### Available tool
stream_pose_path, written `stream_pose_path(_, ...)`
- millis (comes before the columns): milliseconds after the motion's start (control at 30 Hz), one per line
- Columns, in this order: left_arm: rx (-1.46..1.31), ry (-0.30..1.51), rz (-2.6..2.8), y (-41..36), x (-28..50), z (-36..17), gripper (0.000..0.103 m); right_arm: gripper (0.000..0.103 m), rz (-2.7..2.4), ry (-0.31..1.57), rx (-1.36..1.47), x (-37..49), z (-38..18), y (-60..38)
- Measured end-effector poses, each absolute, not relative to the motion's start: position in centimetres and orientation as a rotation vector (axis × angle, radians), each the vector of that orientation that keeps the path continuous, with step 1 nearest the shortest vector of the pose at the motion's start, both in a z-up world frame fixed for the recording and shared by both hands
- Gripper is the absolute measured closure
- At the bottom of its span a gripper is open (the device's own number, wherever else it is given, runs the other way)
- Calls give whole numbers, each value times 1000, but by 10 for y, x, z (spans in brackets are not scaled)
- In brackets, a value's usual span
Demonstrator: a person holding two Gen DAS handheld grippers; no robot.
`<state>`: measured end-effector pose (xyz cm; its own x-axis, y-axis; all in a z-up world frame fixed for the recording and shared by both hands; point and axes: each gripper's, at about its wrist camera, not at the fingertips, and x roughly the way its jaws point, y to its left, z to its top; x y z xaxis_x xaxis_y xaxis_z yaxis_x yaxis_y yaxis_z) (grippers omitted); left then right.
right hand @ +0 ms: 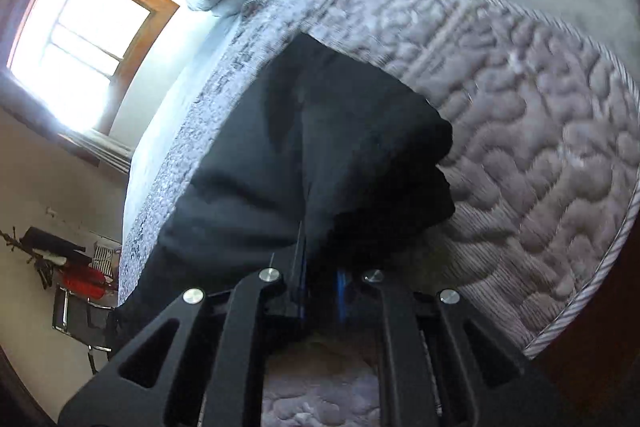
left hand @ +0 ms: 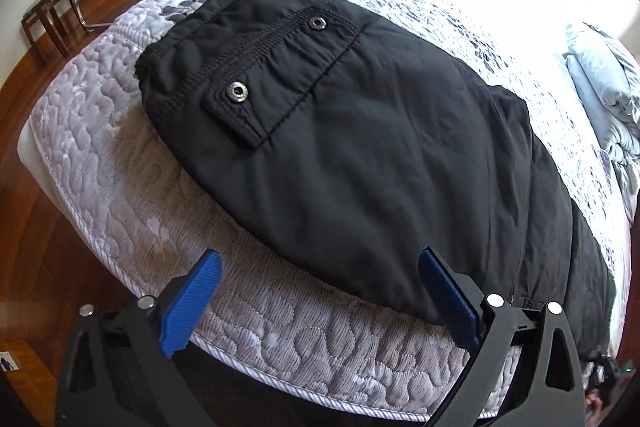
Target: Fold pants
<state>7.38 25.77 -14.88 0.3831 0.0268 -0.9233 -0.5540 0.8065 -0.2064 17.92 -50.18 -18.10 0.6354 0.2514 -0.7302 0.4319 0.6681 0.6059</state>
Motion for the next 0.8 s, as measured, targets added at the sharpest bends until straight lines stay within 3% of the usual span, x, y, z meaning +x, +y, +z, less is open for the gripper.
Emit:
stream_pose_path(67,-541,1125,396,258,72,-148,4,88,-119,881,887,174,-183,-504)
stream_pose_path(167,-550,1117,398,260,70,-146,4,69,-131,878,919,169,-183,-507)
stream_pose_path(200,-556,1115,396,261,70,-145,4,67,-131,876,943,171,-183,-510)
stream_pose_path(300,-582,1102,391,264,67,-145,4,67,-156,873,1038,172,-183,-516)
stream_pose_path(367,-596,1100,381,265,65,-145,4,85,-161,858,1061,171,-182,-515)
stream_pose_path(467,-610,1088,372,269,62,-144,4,92,-188,856,943,177,-157,-502)
stream_pose_path(800,-661,1032,332,272,51,-135,4,91,4,727,198,214,-23,-326)
